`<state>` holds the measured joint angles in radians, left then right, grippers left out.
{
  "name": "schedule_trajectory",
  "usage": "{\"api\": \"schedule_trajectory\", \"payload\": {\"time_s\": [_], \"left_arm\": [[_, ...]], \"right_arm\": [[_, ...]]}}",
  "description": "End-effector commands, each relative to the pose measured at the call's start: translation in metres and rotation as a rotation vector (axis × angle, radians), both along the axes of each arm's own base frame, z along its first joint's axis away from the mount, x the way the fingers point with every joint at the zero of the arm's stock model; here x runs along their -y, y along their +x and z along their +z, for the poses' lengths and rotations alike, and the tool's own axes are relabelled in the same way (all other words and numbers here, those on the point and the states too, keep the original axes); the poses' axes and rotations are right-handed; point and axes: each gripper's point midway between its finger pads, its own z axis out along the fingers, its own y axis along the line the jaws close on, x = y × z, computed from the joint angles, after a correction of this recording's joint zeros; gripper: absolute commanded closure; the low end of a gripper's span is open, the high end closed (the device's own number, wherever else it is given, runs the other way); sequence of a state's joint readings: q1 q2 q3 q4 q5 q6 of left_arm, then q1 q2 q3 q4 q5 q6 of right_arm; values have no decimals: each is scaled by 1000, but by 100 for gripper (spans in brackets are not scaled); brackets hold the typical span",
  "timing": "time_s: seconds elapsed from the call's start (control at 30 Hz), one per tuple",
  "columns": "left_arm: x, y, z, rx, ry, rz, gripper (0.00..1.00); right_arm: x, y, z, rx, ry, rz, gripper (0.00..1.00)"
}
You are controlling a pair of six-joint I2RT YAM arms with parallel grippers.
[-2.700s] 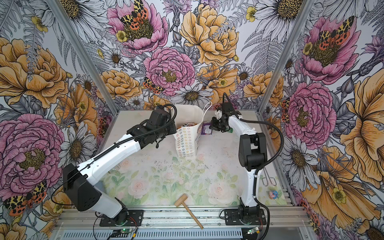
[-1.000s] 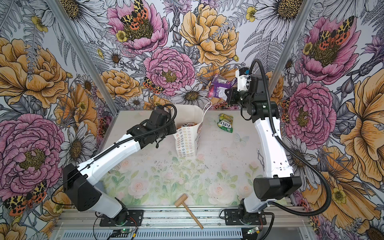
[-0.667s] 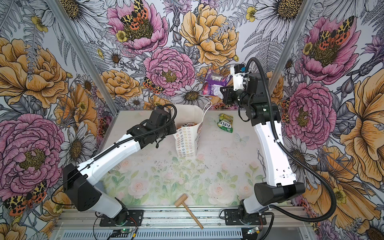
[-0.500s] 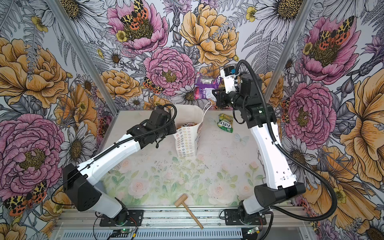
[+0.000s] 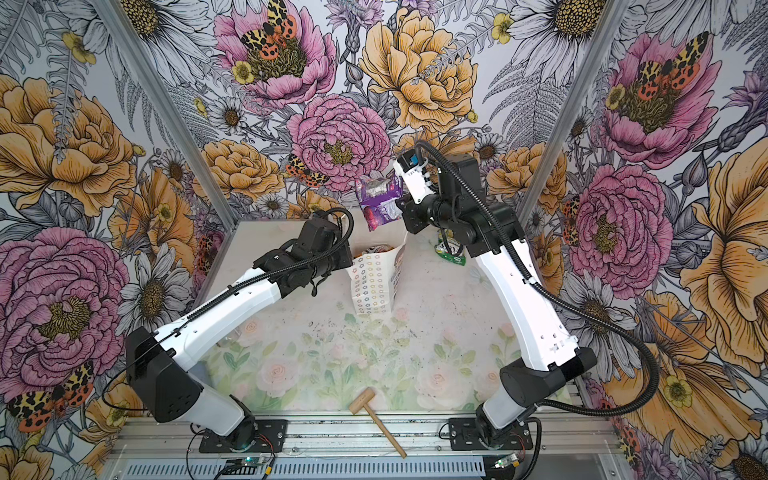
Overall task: Place the snacks into the paper bag
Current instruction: 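Carry the purple packet over the bag opening with the right gripper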
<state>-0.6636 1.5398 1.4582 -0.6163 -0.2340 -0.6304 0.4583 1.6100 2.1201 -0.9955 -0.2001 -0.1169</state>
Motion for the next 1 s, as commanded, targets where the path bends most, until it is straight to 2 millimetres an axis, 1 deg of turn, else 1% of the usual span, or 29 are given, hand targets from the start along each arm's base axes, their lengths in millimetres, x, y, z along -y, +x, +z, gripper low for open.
{"api": "schedule_trajectory", "payload": {"time_s": [0.0,0.17,0.43,0.8,0.97], "left_arm": [[6,-1,19,38,-51,-17,100],[4,-1,20,41,-51,-13,100],[4,-1,18,37,-48,-12,100],[2,-1,17,37,-47,-11,100],[2,-1,17,37,-47,-11,100]], "right_arm": [[0,11,-3,45,-82,-22,100],[-7,21,-21,12,-112,-17,100],[-11,29,-39,0,-173,-9,100],[-14,31,-67,-2,-334,14,100],[-17,27,-76,-7,-386,50,100]]}}
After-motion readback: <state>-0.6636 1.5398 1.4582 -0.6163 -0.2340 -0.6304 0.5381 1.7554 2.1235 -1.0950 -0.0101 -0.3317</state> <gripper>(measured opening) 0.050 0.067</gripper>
